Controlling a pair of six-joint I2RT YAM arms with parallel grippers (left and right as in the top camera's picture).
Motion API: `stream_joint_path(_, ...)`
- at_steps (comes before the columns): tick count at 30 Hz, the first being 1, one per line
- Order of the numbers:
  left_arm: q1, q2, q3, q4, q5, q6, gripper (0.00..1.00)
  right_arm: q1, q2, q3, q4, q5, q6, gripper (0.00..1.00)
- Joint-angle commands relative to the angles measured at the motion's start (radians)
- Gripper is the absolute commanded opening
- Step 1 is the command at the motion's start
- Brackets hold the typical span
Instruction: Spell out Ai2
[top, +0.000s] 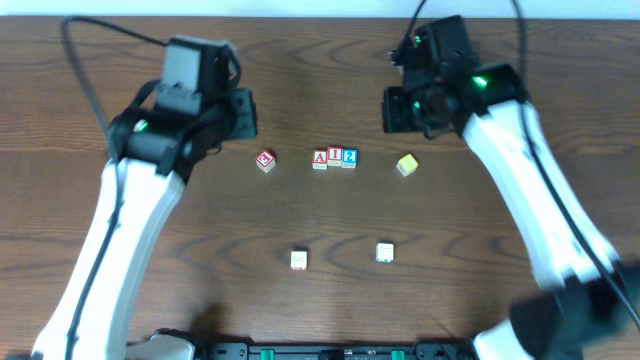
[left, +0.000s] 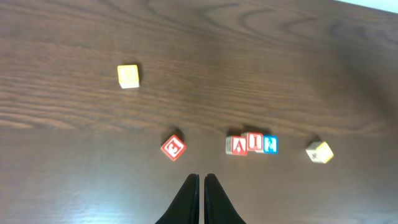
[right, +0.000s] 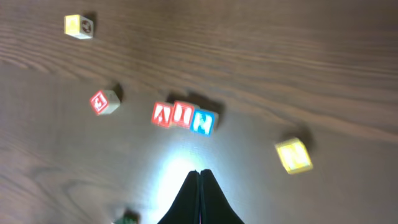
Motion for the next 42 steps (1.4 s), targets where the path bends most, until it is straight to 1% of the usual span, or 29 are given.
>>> stream_joint_path(1,0.001,-0.112,-0.057,-0.026,0.019,0.066,0.06,0.076,-0.166,0.011,-0.053,0.177,-0.017,0.02)
stream_joint_path(4,0.001,-0.259,-0.167,-0.023,0.026,0.066,0.06,0.139,-0.295,-0.032,-0.087,0.251,-0.016,0.02)
stream_joint_path(7,0.001,-0.394,-0.275,-0.026,0.026,0.066,0.06,0.192,-0.433,-0.125,-0.088,0.286,0.004,0.01)
stream_joint_path(10,0.001,-0.523,-0.369,-0.030,0.026,0.066,0.06,0.215,-0.565,-0.239,-0.088,0.291,0.011,0.01)
stream_joint_path(11,0.001,-0.561,-0.390,-0.031,0.026,0.066,0.07,0.217,-0.607,-0.278,-0.088,0.291,0.020,0.02)
stream_joint_path(12,0.001,-0.592,-0.403,-0.030,0.026,0.065,0.19,0.217,-0.643,-0.310,-0.088,0.291,0.035,0.05)
stream_joint_path(13,0.001,-0.613,-0.409,-0.030,0.025,0.065,0.40,0.217,-0.673,-0.337,-0.089,0.291,0.051,0.27)
stream_joint_path(14,0.001,-0.633,-0.410,-0.030,0.022,0.066,0.63,0.217,-0.697,-0.355,-0.092,0.291,0.069,0.65)
stream_joint_path(15,0.001,-0.651,-0.410,-0.029,0.023,0.065,0.98,0.217,-0.722,-0.370,-0.097,0.290,0.094,0.99)
stream_joint_path(16,0.001,-0.661,-0.410,-0.030,0.023,0.065,0.95,0.217,-0.736,-0.377,-0.101,0.290,0.106,0.99)
stream_joint_path(18,0.001,-0.675,-0.410,-0.036,0.023,0.065,0.95,0.217,-0.755,-0.381,-0.125,0.282,0.134,0.99)
stream_joint_path(21,0.000,-0.676,-0.410,-0.069,0.028,0.065,0.95,0.217,-0.760,-0.381,-0.155,0.282,0.134,0.99)
stream_joint_path(26,0.000,-0.674,-0.410,-0.120,0.029,0.065,0.96,0.217,-0.756,-0.381,-0.159,0.282,0.134,0.99)
stream_joint_path(34,0.000,-0.674,-0.410,-0.123,0.029,0.065,0.95,0.217,-0.757,-0.381,-0.159,0.282,0.134,0.99)
stream_joint_path(35,0.000,-0.674,-0.410,-0.123,0.021,0.069,0.95,0.217,-0.756,-0.381,-0.159,0.282,0.134,0.99)
stream_joint_path(38,0.000,-0.674,-0.410,-0.139,-0.082,0.109,0.95,0.217,-0.756,-0.381,-0.159,0.282,0.134,0.99)
stream_joint_path(42,0.011,-0.721,-0.413,-0.134,-0.163,0.140,0.95,0.217,-0.757,-0.381,-0.159,0.282,0.134,0.99)
